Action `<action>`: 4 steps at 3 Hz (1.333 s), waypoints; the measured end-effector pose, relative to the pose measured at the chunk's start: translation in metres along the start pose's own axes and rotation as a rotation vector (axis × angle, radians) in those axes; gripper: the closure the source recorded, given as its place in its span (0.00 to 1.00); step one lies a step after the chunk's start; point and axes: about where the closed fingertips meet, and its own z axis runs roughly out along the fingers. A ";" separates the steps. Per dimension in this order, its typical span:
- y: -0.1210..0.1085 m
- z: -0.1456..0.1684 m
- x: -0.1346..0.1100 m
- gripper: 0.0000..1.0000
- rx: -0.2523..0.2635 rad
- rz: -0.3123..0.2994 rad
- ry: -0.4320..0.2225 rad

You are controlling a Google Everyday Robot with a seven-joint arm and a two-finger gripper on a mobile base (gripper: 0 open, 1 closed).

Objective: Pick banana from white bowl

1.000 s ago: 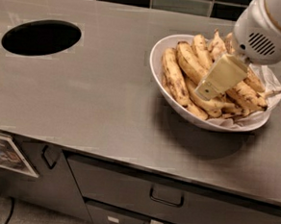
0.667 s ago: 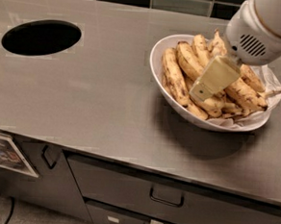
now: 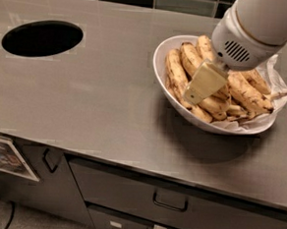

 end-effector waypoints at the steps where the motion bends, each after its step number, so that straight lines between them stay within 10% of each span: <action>1: 0.001 0.004 -0.001 0.38 0.011 0.003 0.015; 4: -0.005 0.004 0.008 0.41 0.107 0.053 0.078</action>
Offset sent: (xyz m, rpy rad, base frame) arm 0.0065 -0.0094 -0.0174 -0.0815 0.0109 -0.0862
